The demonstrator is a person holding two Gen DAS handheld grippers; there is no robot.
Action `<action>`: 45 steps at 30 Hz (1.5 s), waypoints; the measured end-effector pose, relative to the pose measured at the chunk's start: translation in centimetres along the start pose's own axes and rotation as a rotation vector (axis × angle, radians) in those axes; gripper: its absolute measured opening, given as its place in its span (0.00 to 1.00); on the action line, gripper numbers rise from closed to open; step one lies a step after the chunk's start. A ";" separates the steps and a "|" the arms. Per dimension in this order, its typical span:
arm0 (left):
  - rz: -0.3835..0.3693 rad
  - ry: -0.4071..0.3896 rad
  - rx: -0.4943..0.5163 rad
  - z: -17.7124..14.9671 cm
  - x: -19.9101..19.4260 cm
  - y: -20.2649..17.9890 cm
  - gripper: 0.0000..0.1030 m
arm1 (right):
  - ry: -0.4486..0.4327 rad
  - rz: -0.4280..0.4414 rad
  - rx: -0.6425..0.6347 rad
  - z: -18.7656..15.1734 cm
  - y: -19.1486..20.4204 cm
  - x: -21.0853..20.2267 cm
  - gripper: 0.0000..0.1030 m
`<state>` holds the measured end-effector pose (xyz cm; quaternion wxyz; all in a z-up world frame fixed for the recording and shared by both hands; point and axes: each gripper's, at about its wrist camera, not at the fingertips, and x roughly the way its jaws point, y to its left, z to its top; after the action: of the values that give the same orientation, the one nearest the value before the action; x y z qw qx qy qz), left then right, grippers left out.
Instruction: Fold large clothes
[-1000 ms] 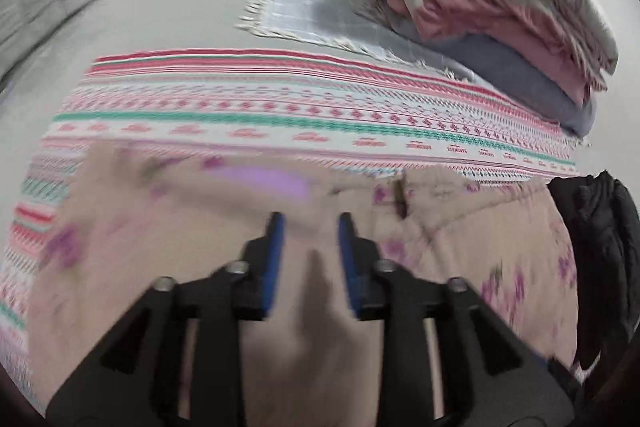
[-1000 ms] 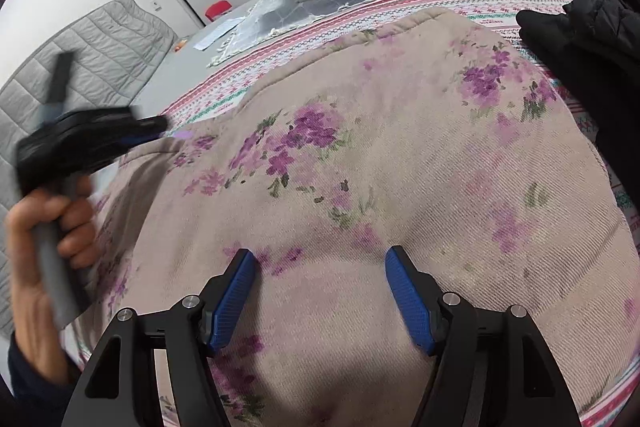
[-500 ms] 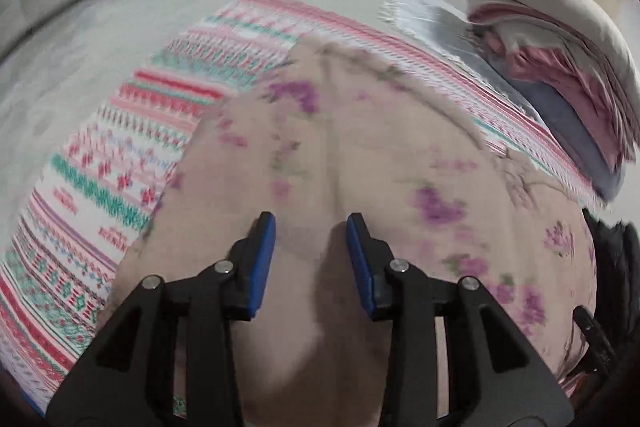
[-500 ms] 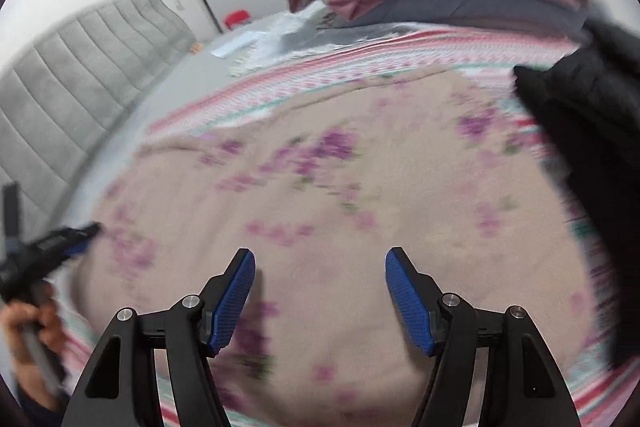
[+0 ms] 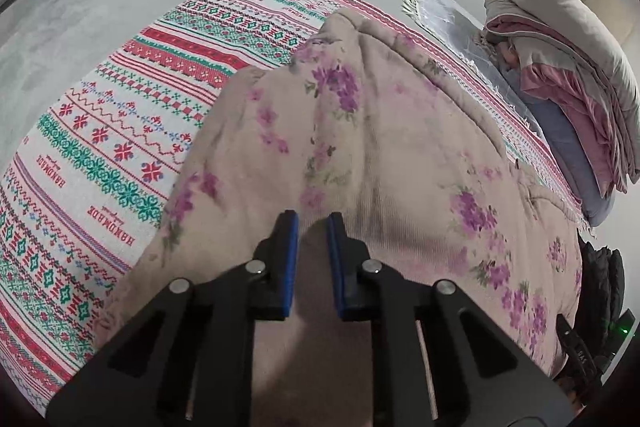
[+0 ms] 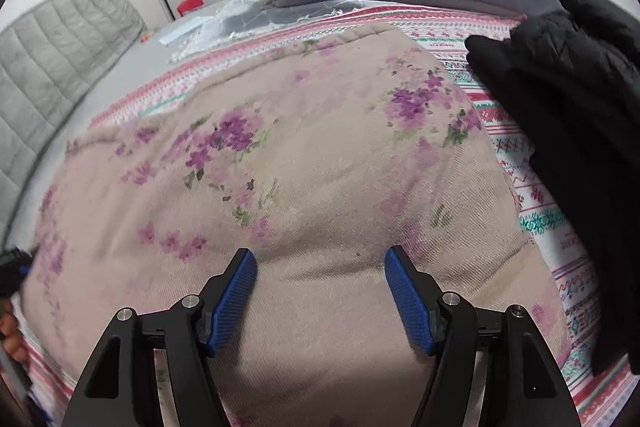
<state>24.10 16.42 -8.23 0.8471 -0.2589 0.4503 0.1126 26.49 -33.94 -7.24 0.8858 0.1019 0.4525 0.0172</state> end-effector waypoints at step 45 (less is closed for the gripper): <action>-0.231 -0.044 0.521 -8.7 -5.5 -13.7 0.44 | 0.157 0.395 0.694 -8.1 -11.2 -3.7 0.79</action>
<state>20.68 0.48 -3.11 0.9017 -0.0795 0.4133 -0.0985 17.11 -44.03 -11.12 0.7412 0.4782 0.4694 0.0411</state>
